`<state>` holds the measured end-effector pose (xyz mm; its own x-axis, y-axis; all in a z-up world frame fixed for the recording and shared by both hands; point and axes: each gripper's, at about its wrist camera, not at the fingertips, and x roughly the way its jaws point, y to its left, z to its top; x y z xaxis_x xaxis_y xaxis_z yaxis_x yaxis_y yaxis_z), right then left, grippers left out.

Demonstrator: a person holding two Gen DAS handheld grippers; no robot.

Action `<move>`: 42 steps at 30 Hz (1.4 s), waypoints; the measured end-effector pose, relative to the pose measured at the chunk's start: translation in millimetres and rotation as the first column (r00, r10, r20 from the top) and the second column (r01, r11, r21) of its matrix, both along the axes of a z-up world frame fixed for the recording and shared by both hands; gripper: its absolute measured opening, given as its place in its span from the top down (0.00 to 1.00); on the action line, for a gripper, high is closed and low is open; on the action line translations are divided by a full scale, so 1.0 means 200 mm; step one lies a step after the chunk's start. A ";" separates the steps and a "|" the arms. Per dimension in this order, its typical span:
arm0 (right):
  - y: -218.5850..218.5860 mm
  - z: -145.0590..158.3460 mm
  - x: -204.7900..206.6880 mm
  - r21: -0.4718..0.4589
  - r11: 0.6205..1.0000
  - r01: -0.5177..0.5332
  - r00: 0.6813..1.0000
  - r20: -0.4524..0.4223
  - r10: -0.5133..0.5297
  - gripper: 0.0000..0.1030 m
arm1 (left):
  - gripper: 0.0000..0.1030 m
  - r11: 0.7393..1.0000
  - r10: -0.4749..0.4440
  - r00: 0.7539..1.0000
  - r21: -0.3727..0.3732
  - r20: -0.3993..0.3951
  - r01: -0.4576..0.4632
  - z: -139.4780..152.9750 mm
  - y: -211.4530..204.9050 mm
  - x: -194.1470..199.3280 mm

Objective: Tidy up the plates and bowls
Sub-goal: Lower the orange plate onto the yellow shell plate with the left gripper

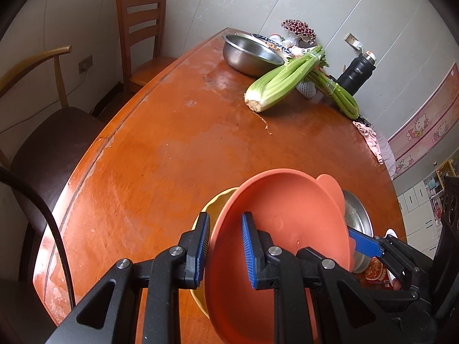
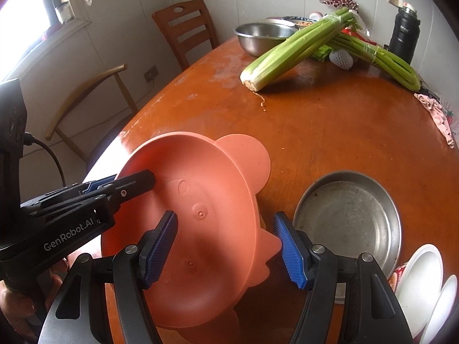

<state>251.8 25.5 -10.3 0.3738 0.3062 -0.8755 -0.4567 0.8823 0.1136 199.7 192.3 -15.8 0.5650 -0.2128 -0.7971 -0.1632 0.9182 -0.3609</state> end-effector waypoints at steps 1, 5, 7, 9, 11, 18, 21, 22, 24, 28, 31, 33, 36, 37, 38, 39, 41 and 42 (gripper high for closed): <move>0.00 -0.01 0.00 0.000 1.000 0.000 1.000 -0.001 0.000 0.31 | 0.79 1.000 0.001 1.000 -0.001 -0.002 -0.001 0.00 0.00 0.00; 0.02 -0.03 0.01 -0.016 1.000 0.001 1.000 -0.003 -0.001 0.31 | 0.79 1.000 0.003 1.000 -0.012 -0.007 -0.003 -0.02 0.01 0.01; 0.03 -0.04 0.01 -0.020 1.000 0.002 1.000 -0.005 -0.002 0.31 | 0.79 1.000 0.003 1.000 -0.008 -0.006 -0.003 -0.02 0.01 0.01; 0.03 -0.04 0.02 -0.018 1.000 0.004 1.000 -0.009 -0.004 0.31 | 0.79 1.000 0.003 1.000 -0.006 -0.004 -0.003 -0.03 0.02 0.01; 0.03 -0.05 0.02 -0.017 1.000 0.006 1.000 -0.005 -0.006 0.31 | 0.79 1.000 0.006 1.000 -0.001 -0.003 -0.006 -0.03 0.01 0.01; 0.06 -0.07 0.02 -0.043 0.999 -0.001 1.000 0.009 0.002 0.31 | 0.79 1.000 0.008 1.000 0.001 -0.011 -0.007 -0.03 0.01 -0.02; 0.05 -0.07 0.02 -0.041 0.999 0.002 1.000 0.010 -0.001 0.31 | 0.79 1.000 0.010 1.000 0.000 -0.005 -0.010 -0.02 0.02 -0.03; 0.05 -0.06 0.03 -0.041 0.999 0.001 1.000 0.016 -0.001 0.31 | 0.79 1.000 0.011 1.000 -0.001 -0.002 -0.011 -0.02 0.02 -0.03; 0.05 -0.06 0.03 -0.040 0.999 0.002 1.000 0.022 -0.002 0.31 | 0.79 1.000 0.011 1.000 -0.002 0.003 -0.011 -0.01 0.03 -0.04; 0.05 -0.06 0.02 -0.042 0.999 0.003 1.000 0.015 -0.002 0.31 | 0.79 1.000 0.009 1.000 -0.002 0.003 -0.009 -0.02 0.03 -0.04; 0.04 -0.05 0.03 -0.029 1.000 0.005 1.000 0.010 -0.005 0.31 | 0.79 1.000 0.010 1.000 -0.005 0.002 -0.010 -0.01 0.03 -0.04; 0.04 -0.05 0.03 -0.022 1.000 0.005 1.000 0.006 -0.004 0.31 | 0.78 1.000 0.007 1.000 -0.003 0.003 -0.007 -0.02 0.03 -0.05; 0.04 -0.05 0.02 -0.019 1.000 0.003 1.000 0.004 -0.003 0.31 | 0.78 1.000 0.005 1.000 0.007 0.002 -0.005 -0.02 0.03 -0.06; 0.04 -0.05 0.02 -0.018 1.000 0.001 1.000 0.003 0.000 0.31 | 0.78 1.000 0.005 1.000 0.013 -0.002 -0.005 -0.02 0.02 -0.06; 0.04 -0.05 0.02 -0.017 1.000 0.001 1.000 0.002 -0.001 0.31 | 0.78 1.000 0.007 1.000 0.016 -0.005 -0.007 -0.02 0.02 -0.06; 0.04 -0.05 0.02 -0.016 1.000 0.001 1.000 0.000 -0.001 0.31 | 0.77 1.000 0.012 1.000 0.020 -0.009 -0.011 -0.02 0.02 -0.07; 0.04 -0.05 0.01 -0.013 1.000 -0.002 1.000 -0.007 0.001 0.31 | 0.73 1.000 0.009 1.000 0.025 -0.008 -0.009 -0.02 0.01 -0.08; 0.03 -0.05 0.01 -0.013 1.000 0.001 1.000 -0.010 -0.001 0.31 | 0.71 1.000 0.008 1.000 0.026 -0.007 -0.008 -0.01 0.01 -0.09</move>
<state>254.4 31.9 -19.7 0.3650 0.2943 -0.8833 -0.4547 0.8842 0.1067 182.4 194.3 -18.6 0.5610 -0.1872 -0.8064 -0.1730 0.9261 -0.3353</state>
